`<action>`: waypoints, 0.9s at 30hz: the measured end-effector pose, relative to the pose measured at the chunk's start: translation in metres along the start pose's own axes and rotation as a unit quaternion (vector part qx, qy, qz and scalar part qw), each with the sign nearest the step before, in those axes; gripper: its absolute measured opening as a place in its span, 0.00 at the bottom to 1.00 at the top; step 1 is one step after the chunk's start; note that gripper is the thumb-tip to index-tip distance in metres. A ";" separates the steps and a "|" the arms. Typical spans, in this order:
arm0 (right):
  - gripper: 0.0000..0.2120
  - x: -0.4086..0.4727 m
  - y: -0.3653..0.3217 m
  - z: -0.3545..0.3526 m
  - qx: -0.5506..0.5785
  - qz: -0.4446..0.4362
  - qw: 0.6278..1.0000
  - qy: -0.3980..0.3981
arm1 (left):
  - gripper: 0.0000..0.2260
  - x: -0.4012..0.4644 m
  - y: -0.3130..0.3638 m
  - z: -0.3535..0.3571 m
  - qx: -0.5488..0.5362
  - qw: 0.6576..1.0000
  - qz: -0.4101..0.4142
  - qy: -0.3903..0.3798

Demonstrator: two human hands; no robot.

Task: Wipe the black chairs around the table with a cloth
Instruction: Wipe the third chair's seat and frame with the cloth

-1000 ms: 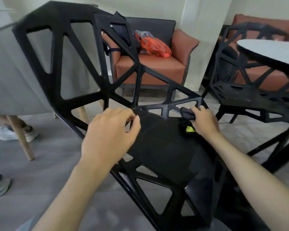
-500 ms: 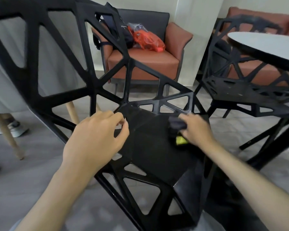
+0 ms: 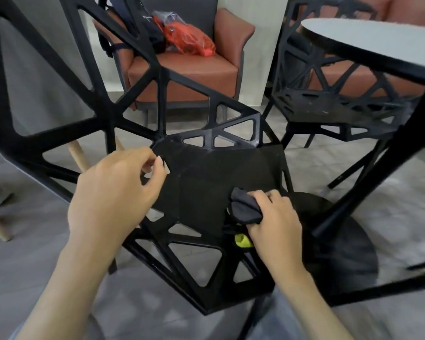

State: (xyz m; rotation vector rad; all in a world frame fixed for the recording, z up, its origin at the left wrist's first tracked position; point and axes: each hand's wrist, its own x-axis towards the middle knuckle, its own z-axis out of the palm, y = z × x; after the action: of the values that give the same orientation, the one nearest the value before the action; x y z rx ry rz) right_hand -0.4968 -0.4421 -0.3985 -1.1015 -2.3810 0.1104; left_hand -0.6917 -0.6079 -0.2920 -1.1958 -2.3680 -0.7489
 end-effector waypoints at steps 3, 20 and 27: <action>0.23 -0.055 -0.007 -0.009 0.084 0.095 0.991 0.037 | 0.11 -0.004 0.002 0.000 0.010 1.000 0.029 0.004; 0.15 -0.052 0.027 0.007 0.224 0.155 0.955 0.115 | 0.12 -0.003 0.005 0.001 0.040 0.994 0.106 -0.015; 0.12 0.075 0.094 0.039 0.222 0.188 0.953 0.088 | 0.12 -0.004 0.000 0.005 0.027 0.993 0.115 -0.026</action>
State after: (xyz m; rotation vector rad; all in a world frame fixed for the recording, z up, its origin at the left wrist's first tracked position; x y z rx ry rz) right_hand -0.4909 -0.3194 -0.4271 -1.2602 -1.8381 0.6205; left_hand -0.6900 -0.6070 -0.2977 -1.4479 -2.2247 -0.5809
